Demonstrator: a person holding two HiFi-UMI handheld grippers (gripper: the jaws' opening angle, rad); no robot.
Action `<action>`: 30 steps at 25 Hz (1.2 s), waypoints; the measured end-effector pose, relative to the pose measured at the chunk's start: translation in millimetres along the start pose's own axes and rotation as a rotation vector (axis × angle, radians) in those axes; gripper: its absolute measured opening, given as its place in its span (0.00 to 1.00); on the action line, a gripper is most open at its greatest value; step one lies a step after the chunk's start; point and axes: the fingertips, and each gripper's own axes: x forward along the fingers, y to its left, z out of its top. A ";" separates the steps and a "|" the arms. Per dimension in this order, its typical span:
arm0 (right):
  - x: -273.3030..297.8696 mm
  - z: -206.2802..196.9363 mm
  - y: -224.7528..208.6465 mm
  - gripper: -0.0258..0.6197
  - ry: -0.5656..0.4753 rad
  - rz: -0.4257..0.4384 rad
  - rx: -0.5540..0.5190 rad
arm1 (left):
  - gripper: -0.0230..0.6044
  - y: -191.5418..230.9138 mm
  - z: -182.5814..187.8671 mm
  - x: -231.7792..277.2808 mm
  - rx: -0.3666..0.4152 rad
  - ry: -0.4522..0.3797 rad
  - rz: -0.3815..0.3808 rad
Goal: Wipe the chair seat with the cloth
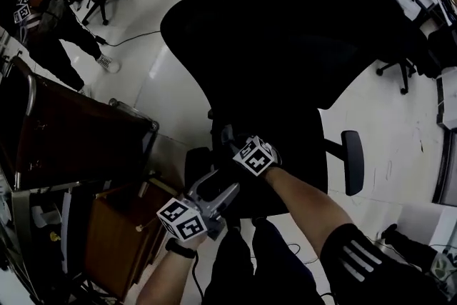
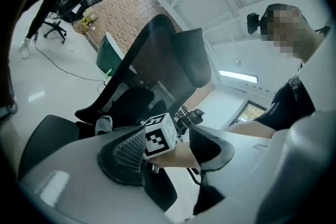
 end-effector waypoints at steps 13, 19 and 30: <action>128.4 -24.6 -37.9 0.08 0.057 0.031 -0.210 | 0.49 46.4 -11.8 27.9 -0.029 -0.053 -0.001; 111.1 -53.3 -64.1 0.08 0.064 0.018 -0.179 | 0.49 39.1 -21.4 47.8 -0.008 -0.010 -0.022; -31.9 -208.9 -220.7 0.08 0.257 -0.273 -0.018 | 0.49 8.0 -34.8 80.9 0.000 0.039 -0.093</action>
